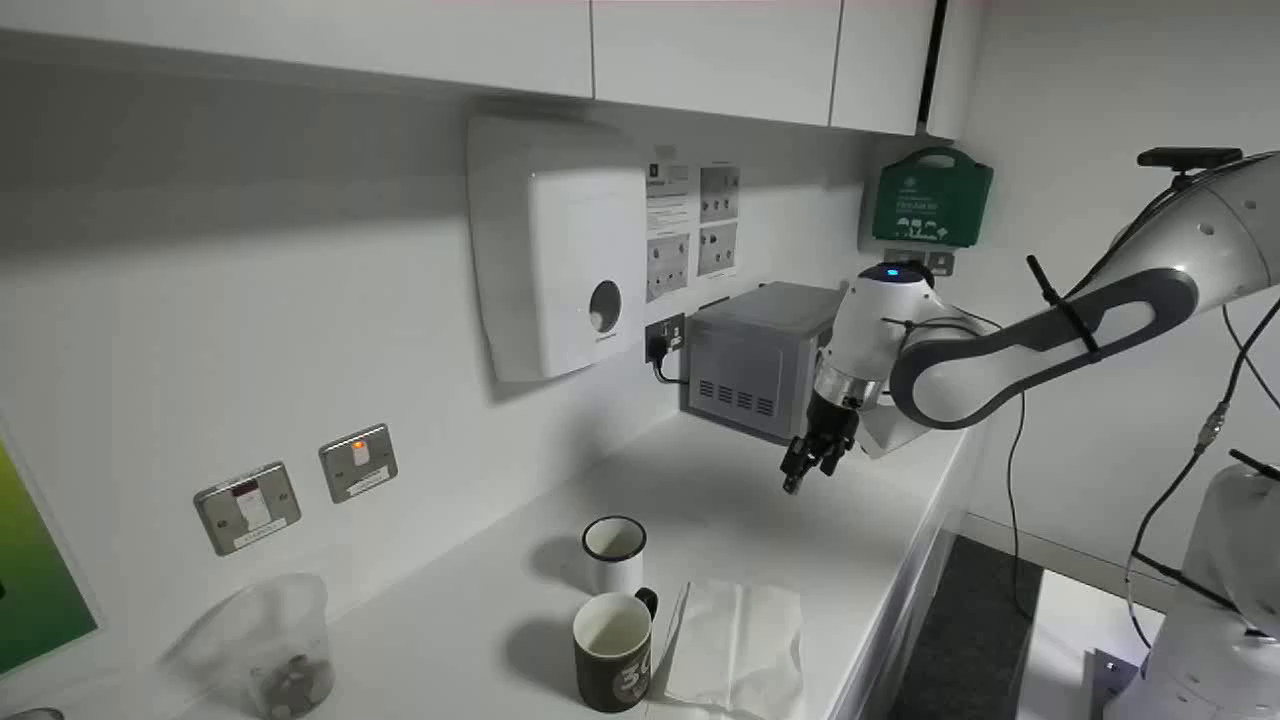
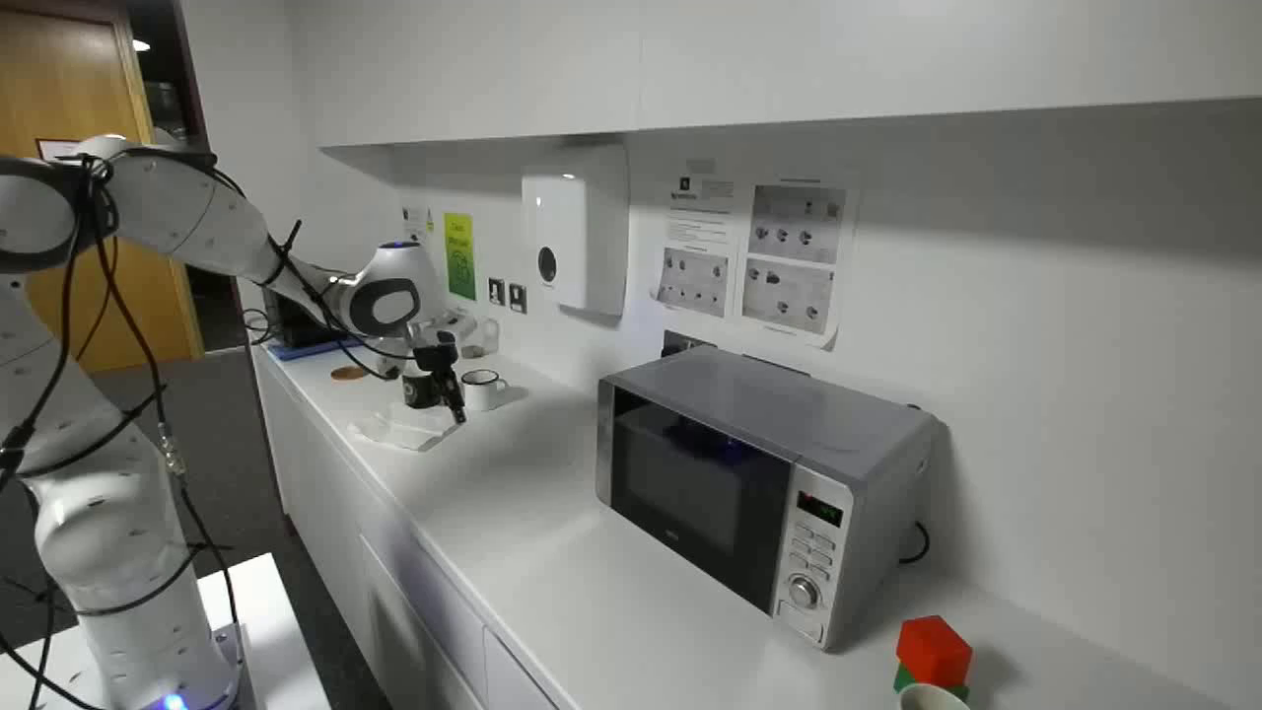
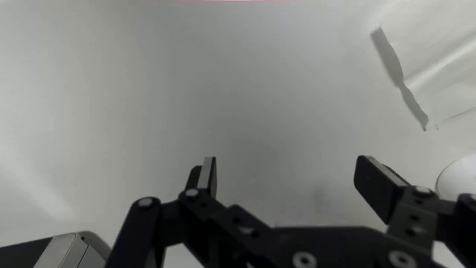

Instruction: Pick up the cup and put it on the right side of the counter

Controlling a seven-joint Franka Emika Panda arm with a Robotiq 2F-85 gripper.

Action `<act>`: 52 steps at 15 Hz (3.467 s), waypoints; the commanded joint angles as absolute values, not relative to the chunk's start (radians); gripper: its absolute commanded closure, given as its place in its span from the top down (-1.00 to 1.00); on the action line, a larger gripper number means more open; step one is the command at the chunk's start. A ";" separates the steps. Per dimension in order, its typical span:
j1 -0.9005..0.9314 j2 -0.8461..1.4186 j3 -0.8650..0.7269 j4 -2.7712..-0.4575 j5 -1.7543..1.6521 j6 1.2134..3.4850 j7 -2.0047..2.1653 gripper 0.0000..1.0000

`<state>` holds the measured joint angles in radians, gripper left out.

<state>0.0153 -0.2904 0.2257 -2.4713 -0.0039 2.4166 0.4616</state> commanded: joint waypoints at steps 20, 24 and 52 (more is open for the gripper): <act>0.191 -0.106 0.269 -2.238 0.281 2.406 0.437 1.00; 0.225 -0.011 0.301 -2.156 0.158 2.354 0.453 1.00; 0.335 0.212 0.267 -1.937 0.231 2.424 0.763 1.00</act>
